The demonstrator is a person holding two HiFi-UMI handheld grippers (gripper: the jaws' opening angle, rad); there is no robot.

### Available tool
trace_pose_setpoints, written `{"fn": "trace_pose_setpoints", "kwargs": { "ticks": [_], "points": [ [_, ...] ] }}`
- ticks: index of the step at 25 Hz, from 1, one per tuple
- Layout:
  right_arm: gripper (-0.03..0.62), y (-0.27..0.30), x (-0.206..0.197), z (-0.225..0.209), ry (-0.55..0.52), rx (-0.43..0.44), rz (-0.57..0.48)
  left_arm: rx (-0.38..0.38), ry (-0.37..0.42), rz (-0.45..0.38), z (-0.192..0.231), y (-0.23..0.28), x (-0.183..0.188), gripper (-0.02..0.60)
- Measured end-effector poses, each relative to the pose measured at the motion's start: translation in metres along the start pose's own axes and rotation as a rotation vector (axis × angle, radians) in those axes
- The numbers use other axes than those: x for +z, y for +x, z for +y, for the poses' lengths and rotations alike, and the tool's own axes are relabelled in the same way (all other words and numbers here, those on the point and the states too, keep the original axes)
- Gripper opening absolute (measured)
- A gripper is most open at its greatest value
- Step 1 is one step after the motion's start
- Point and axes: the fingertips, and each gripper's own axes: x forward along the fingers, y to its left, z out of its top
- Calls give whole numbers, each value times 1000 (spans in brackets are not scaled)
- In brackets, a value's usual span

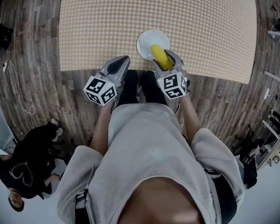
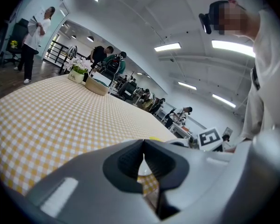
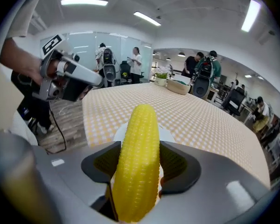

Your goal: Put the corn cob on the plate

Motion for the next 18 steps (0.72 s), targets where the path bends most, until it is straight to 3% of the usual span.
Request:
{"fn": "trace_pose_setpoints", "kwargs": {
  "ticks": [5, 18],
  "points": [
    [259, 8, 0, 7, -118, 31, 36, 4, -16, -5, 3, -1, 1, 8],
    [261, 39, 16, -9, -28, 90, 17, 27, -31, -22, 8, -3, 6, 8]
  ]
}}
